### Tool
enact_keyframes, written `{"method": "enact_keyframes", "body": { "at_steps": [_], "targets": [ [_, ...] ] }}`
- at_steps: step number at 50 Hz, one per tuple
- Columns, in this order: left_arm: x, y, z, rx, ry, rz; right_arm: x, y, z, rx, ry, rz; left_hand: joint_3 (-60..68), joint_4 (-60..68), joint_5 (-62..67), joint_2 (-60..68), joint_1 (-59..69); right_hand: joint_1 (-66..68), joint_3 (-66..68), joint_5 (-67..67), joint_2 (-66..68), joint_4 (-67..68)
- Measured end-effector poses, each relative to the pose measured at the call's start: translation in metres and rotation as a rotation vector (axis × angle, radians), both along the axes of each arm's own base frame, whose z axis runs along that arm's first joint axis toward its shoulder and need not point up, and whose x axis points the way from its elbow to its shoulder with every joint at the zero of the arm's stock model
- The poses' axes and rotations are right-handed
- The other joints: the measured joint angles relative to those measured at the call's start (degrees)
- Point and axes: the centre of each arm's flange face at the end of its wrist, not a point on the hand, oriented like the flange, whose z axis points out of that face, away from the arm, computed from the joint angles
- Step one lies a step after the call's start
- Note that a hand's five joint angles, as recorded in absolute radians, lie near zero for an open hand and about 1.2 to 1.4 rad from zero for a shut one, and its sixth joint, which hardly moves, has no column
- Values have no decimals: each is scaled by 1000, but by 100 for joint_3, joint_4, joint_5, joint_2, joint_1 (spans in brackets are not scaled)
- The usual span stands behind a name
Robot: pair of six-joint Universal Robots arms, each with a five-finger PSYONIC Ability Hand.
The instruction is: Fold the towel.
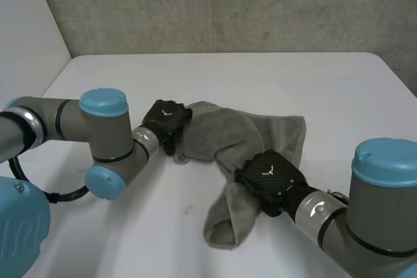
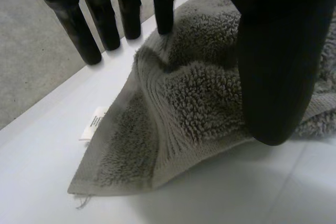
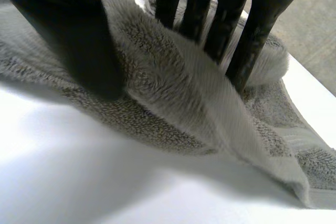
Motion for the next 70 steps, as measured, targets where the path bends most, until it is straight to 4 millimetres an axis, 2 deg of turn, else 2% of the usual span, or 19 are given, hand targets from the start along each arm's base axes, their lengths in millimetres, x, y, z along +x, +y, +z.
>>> {"method": "enact_keyframes", "body": {
  "at_steps": [1, 2, 3, 4, 7, 8, 12, 14, 17, 19, 24, 31, 35, 37, 44, 54, 57, 62, 70],
  "targets": [
    [0, -1, 0, -3, 0, 3, 1, -2, -1, 0, -4, -5, 1160, 1176, 1253, 1171, 1199, 2087, 2025, 1908, 1994, 2040],
    [0, -2, 2, -9, 2, 9, 2, -9, -2, -2, -17, -30, 2531, 2414, 2467, 2563, 2643, 3399, 3165, 3073, 3185, 3176],
    [0, -2, 2, -9, 2, 9, 2, -9, -2, -2, -17, -30, 2531, 2414, 2467, 2563, 2643, 3399, 3165, 3073, 3185, 3176],
    [0, -3, 5, -16, 4, 16, 2, -13, -1, -7, -24, -45, 3470, 3390, 3529, 3482, 3572, 3475, 3224, 3137, 3233, 3236],
    [2, -4, 15, -35, 8, 42, 0, -30, 7, -28, -56, -124, 4049, 4055, 4104, 4067, 3974, 3797, 3428, 3349, 3331, 3448],
    [5, -3, 24, -46, 5, 71, -6, -47, 19, -55, -96, -213, 4443, 4458, 4475, 4478, 4254, 3895, 3429, 3383, 3332, 3456],
    [20, 11, 39, -20, -36, 151, -24, -73, 48, -105, -189, -366, 4708, 4724, 4723, 4735, 4430, 3951, 3429, 3421, 3332, 3457],
    [24, 15, 40, -8, -48, 164, -27, -76, 53, -110, -206, -387, 4736, 4759, 4741, 4764, 4459, 3951, 3429, 3421, 3332, 3457],
    [46, 45, 46, 65, -115, 217, -43, -89, 66, -113, -269, -469, 4786, 4799, 4774, 4806, 4479, 3957, 3430, 3432, 3332, 3458],
    [54, 58, 48, 90, -135, 229, -49, -92, 68, -107, -285, -493, 4790, 4811, 4794, 4810, 4480, 3957, 3430, 3434, 3332, 3458],
    [80, 119, 55, 159, -179, 225, -67, -105, 68, -71, -312, -567, 4808, 4822, 4795, 4820, 4480, 3958, 3430, 3439, 3332, 3459],
    [84, 188, 54, 206, -183, 122, -72, -106, 56, 6, -275, -568, 4749, 4744, 4795, 4754, 4486, 3958, 3429, 3440, 3352, 3483],
    [85, 206, 49, 233, -183, 93, -70, -104, 50, 41, -241, -548, 4371, 4353, 4665, 4370, 4444, 3958, 3429, 3440, 3357, 3483],
    [86, 214, 47, 251, -180, 85, -69, -101, 44, 79, -180, -520, 2583, 2564, 2741, 2578, 2587, 3958, 3429, 3442, 3357, 3483],
    [84, 203, 55, 229, -142, 114, -70, -93, 39, 83, -27, -458, 994, 970, 1138, 976, 1131, 3958, 3429, 3453, 3357, 3483],
    [80, 151, 101, 80, -7, 203, -81, -81, 35, 63, 217, -358, 386, 355, 517, 379, 501, 3958, 3429, 3458, 3357, 3483],
    [76, 140, 106, 63, 19, 214, -84, -80, 35, 68, 254, -348, 281, 258, 422, 280, 407, 3958, 3429, 3459, 3357, 3483],
    [64, 118, 103, 68, 50, 224, -91, -79, 35, 85, 297, -346, 216, 194, 348, 215, 339, 3958, 3429, 3460, 3357, 3483],
    [47, 95, 78, 123, 35, 208, -101, -86, 36, 93, 296, -376, 211, 173, 333, 198, 333, 3958, 3429, 3461, 3357, 3483]
  ]
}}
